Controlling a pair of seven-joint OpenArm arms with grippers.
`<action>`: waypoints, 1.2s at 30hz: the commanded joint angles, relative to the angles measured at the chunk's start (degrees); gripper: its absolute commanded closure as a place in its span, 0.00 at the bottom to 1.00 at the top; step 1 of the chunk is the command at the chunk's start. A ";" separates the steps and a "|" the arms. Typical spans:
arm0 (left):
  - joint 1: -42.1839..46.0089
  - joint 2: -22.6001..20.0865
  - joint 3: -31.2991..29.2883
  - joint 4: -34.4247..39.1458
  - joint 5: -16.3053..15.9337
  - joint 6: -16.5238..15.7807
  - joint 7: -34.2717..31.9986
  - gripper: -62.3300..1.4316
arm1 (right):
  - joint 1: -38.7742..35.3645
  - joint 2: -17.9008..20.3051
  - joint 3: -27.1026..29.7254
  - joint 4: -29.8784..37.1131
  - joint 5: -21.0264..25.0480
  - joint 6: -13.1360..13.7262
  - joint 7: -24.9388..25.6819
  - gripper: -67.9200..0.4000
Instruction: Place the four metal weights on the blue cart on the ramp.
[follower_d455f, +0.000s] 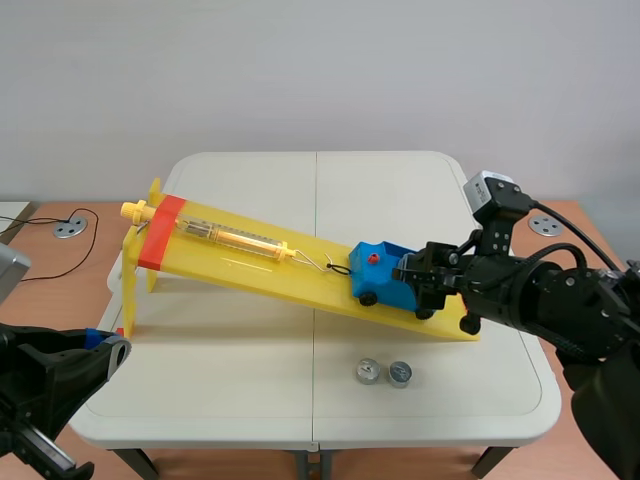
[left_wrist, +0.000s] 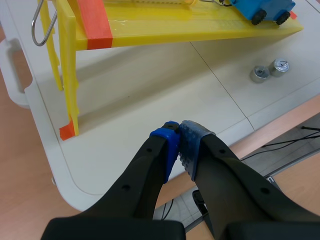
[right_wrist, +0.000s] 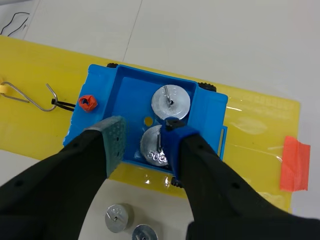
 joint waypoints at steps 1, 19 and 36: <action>-1.01 -0.22 -0.57 4.15 -2.91 -1.66 -4.92 0.93 | 5.92 1.14 3.19 4.72 4.72 7.23 6.95 0.70; -0.98 -0.24 -0.57 4.15 -2.91 -1.68 -4.87 0.93 | -15.78 15.67 10.12 30.62 10.32 16.83 1.42 0.64; -1.01 -0.22 -0.57 4.15 -2.91 -1.68 -4.90 0.93 | -20.22 14.25 0.39 31.56 -7.30 13.27 6.32 0.64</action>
